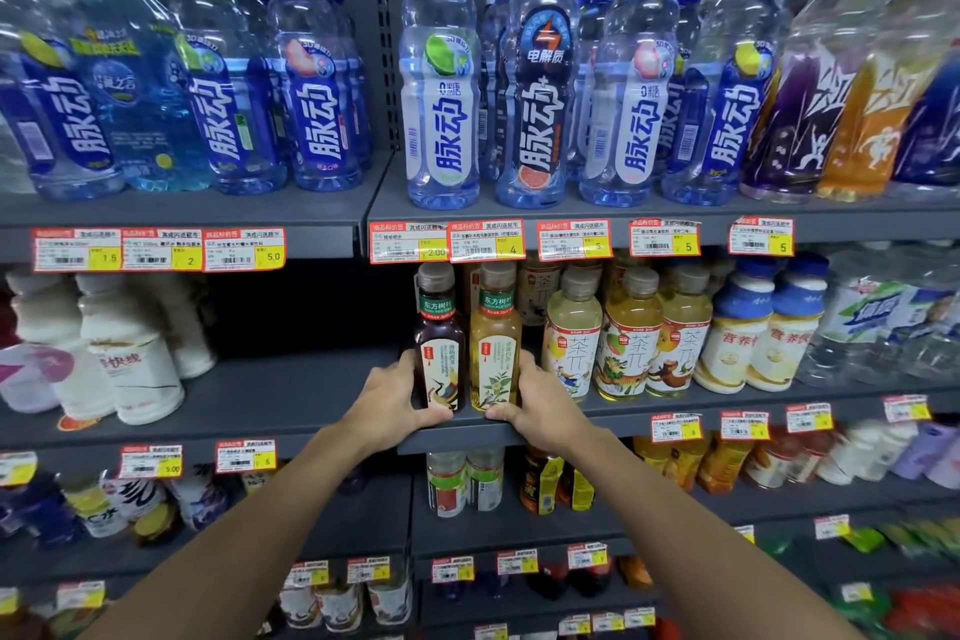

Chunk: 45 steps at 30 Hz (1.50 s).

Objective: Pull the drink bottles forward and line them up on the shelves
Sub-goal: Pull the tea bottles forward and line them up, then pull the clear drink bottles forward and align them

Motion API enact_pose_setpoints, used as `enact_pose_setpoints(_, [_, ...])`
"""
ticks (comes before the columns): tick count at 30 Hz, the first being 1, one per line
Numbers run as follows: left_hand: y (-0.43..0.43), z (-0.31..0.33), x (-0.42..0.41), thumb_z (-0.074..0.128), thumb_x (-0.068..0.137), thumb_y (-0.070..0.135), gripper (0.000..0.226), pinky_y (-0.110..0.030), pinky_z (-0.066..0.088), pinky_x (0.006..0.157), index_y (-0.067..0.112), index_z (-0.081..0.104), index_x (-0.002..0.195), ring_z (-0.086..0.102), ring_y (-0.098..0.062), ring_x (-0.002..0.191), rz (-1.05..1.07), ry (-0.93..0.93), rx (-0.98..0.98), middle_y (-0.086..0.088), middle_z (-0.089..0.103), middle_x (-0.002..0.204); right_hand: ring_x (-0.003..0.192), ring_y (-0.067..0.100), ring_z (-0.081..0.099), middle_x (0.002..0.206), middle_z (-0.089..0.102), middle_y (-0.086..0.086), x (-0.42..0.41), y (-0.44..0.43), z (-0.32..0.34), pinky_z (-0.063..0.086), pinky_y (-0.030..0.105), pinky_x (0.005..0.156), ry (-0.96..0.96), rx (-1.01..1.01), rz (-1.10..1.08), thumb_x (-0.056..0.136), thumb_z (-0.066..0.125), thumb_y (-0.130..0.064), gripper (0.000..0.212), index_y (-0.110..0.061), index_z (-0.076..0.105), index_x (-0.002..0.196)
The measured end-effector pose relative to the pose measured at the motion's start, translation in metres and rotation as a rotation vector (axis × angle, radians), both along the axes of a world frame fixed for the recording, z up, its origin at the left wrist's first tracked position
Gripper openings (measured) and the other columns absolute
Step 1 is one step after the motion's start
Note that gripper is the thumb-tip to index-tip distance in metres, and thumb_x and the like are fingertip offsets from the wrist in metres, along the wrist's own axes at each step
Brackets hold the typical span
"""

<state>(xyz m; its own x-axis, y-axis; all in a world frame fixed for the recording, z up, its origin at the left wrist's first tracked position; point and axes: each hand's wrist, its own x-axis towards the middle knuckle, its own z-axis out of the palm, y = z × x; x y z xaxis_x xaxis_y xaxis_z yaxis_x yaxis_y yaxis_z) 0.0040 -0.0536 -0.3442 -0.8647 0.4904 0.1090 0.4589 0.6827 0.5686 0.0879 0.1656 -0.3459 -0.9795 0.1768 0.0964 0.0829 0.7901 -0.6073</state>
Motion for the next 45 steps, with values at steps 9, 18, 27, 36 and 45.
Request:
enact_pose_setpoints(9, [0.001,0.007,0.008,0.081,0.072,0.053,0.085,-0.044,0.045,0.102,0.024,0.036,0.137,0.052,-0.025,0.122,0.032,-0.013,-0.030,-0.001,0.059,0.132,0.129,0.023,0.054,0.139,0.058,0.003,0.009,-0.007,0.007,0.040,0.032,0.104,0.011,-0.044,-0.026,0.083,0.083,-0.029,0.082,-0.014,0.035,0.147])
enact_pose_setpoints(18, [0.003,0.002,0.013,0.085,0.074,0.040,0.081,-0.042,0.044,0.103,0.021,0.039,0.137,0.052,-0.024,0.123,0.076,-0.063,0.044,-0.003,0.060,0.132,0.128,0.027,0.054,0.138,0.059,0.008,0.021,-0.010,0.007,0.044,0.037,0.107,0.029,-0.010,-0.081,0.089,0.077,-0.023,0.070,-0.012,0.039,0.147])
enact_pose_setpoints(27, [0.006,-0.002,0.011,0.086,0.073,0.037,0.077,-0.042,0.043,0.102,0.023,0.041,0.134,0.053,-0.025,0.119,0.118,-0.078,0.037,-0.003,0.061,0.129,0.125,0.029,0.055,0.134,0.060,0.010,0.017,-0.003,0.004,0.044,0.037,0.103,0.006,0.005,-0.047,0.091,0.074,-0.024,0.064,-0.011,0.041,0.145])
enact_pose_setpoints(36, [0.010,-0.004,0.014,0.085,0.074,0.034,0.079,-0.039,0.044,0.103,0.023,0.041,0.139,0.057,-0.024,0.119,0.157,-0.052,0.049,-0.001,0.065,0.128,0.123,0.028,0.056,0.132,0.061,0.010,0.014,0.002,-0.001,0.045,0.037,0.101,0.017,-0.022,-0.030,0.090,0.076,-0.026,0.063,-0.011,0.043,0.142])
enact_pose_setpoints(45, [0.010,0.000,0.026,0.080,0.079,0.035,0.078,-0.043,0.041,0.107,0.021,0.037,0.143,0.053,-0.025,0.126,0.141,-0.079,0.057,-0.001,0.060,0.135,0.127,0.024,0.055,0.138,0.056,0.007,0.027,-0.004,-0.002,0.044,0.038,0.108,0.089,-0.117,-0.067,0.093,0.072,-0.022,0.065,-0.011,0.038,0.148])
